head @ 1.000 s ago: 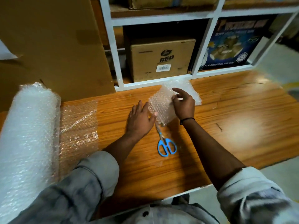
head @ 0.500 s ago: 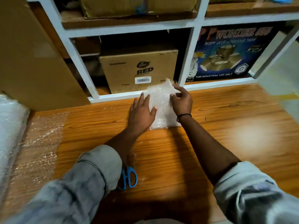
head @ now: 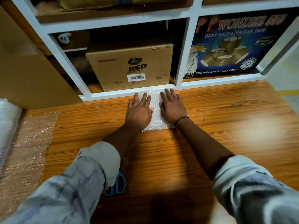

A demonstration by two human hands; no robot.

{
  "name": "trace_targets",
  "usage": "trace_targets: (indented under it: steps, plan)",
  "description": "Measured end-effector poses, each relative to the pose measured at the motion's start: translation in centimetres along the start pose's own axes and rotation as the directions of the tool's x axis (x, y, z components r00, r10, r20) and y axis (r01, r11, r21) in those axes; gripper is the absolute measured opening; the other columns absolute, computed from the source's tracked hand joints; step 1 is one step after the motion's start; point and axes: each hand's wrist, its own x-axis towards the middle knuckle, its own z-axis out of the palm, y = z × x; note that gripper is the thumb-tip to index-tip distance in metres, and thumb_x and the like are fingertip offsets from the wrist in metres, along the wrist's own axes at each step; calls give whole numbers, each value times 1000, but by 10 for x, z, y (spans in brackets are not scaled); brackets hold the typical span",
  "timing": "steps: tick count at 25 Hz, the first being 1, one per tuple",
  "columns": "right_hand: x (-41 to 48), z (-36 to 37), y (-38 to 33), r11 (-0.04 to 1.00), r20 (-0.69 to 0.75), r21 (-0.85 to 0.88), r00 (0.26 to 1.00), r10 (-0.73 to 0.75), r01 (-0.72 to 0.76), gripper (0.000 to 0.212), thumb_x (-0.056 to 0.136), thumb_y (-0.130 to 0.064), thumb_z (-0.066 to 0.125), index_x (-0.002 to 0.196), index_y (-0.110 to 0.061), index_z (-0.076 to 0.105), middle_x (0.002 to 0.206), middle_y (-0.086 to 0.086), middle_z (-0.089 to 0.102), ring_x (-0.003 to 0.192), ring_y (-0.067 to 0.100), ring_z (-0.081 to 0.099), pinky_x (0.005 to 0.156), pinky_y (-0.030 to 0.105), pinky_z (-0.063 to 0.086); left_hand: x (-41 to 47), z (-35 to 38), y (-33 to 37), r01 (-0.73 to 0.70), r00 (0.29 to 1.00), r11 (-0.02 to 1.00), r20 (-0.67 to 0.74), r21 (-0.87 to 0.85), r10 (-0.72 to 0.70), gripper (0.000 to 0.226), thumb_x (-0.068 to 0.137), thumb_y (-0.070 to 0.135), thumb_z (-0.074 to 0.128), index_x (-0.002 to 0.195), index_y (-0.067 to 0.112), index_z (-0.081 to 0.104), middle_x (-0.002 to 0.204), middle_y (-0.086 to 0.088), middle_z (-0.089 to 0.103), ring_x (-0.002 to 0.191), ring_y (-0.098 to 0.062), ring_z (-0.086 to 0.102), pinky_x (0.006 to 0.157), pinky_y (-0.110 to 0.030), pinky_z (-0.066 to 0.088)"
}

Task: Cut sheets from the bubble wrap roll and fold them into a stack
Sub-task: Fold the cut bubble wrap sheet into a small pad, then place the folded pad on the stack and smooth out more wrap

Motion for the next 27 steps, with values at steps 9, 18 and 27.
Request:
trace_targets:
  steps: [9, 18, 27]
  plan:
    - [-10, 18, -19, 995, 113, -48, 990, -81, 87, 64, 110, -43, 21, 165, -12, 9, 172, 14, 2, 159, 30, -4, 129, 48, -2, -4, 13, -7, 22, 1000, 999, -13, -27, -22, 66, 109, 55, 16, 165, 20, 12, 173, -2, 6, 158, -32, -9, 127, -53, -4]
    - [-11, 25, -16, 992, 142, -76, 986, -90, 101, 66, 109, -46, 17, 165, -14, 1, 172, 12, -6, 159, 28, -10, 129, 47, -2, -6, 34, -12, 62, 998, 998, 30, -28, -62, 78, 100, 67, -3, 164, 23, -6, 173, 0, -9, 156, -32, -19, 124, -54, -15]
    - [-20, 0, -30, 995, 17, -19, 995, -94, 94, 65, 110, -48, 21, 165, -13, 10, 173, 10, 1, 159, 27, -8, 129, 48, -3, -27, 14, -24, 163, 981, 972, -74, -167, -177, 84, 97, 71, 2, 166, 22, 4, 173, -3, -2, 158, -32, -10, 126, -53, -10]
